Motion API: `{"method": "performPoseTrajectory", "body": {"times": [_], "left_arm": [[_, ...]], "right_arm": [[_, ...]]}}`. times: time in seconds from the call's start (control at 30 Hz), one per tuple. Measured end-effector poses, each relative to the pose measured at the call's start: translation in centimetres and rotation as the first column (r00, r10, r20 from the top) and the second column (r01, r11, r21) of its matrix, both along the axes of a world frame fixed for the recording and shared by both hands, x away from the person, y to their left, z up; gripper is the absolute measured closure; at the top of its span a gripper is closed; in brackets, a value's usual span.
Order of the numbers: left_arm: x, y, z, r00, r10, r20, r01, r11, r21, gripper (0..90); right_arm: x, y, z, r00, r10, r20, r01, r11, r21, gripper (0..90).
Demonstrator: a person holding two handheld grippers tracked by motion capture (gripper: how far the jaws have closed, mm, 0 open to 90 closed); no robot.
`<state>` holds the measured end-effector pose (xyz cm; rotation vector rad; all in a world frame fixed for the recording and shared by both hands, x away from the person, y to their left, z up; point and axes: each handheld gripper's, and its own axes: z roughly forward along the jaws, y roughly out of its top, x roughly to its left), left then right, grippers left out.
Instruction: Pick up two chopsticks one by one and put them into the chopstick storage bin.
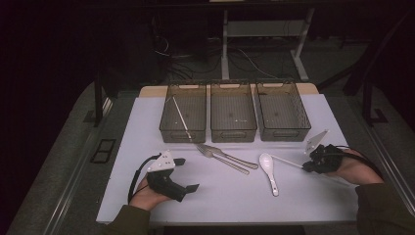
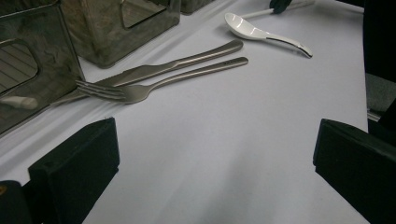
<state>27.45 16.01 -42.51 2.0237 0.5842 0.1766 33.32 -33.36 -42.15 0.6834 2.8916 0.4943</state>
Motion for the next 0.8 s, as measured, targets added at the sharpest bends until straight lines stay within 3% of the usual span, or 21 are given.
{"method": "performPoseTrajectory", "body": {"times": [0.13, 0.2, 0.3, 0.43, 0.6, 0.7, 0.8], "left_arm": [[0.0, 0.0, 0.0, 1.0000, -0.005, 0.002, 0.005, 1.0000, 0.002, 0.0], [0.0, 0.0, 0.0, 1.0000, -0.006, 0.003, 0.006, 1.0000, 0.002, 0.0], [0.0, 0.0, 0.0, 1.0000, -0.005, 0.002, 0.005, 1.0000, 0.000, 0.0], [0.0, 0.0, 0.0, 1.0000, 0.001, 0.001, -0.001, 1.0000, -0.008, 0.0], [0.1, 0.0, 0.0, 1.0000, 0.005, 0.000, -0.005, 0.9999, -0.013, 0.0], [0.0, 0.0, 0.1, 1.0000, 0.000, 0.004, 0.000, 1.0000, -0.009, 0.0], [-0.1, 0.0, 0.2, 1.0000, 0.001, 0.008, 0.000, 0.9999, -0.013, 0.0]], "right_arm": [[-0.1, -1.4, 0.8, 0.9965, -0.080, 0.027, 0.076, 0.9919, 0.101, 84.8], [-0.4, -2.0, 1.4, 0.9920, -0.120, 0.038, 0.112, 0.9777, 0.178, 84.8], [-0.7, -2.7, 2.4, 0.9843, -0.163, 0.068, 0.137, 0.9482, 0.287, 84.8], [-0.8, -2.4, 3.6, 0.9700, -0.224, 0.095, 0.167, 0.8970, 0.409, 84.8], [-0.5, -0.2, 5.7, 0.9544, -0.263, 0.140, 0.164, 0.8558, 0.491, 85.3], [-0.1, 1.1, 6.6, 0.9470, -0.282, 0.155, 0.166, 0.8416, 0.514, 85.4], [0.6, 2.2, 7.3, 0.9392, -0.310, 0.147, 0.185, 0.8177, 0.545, 85.5]]}}
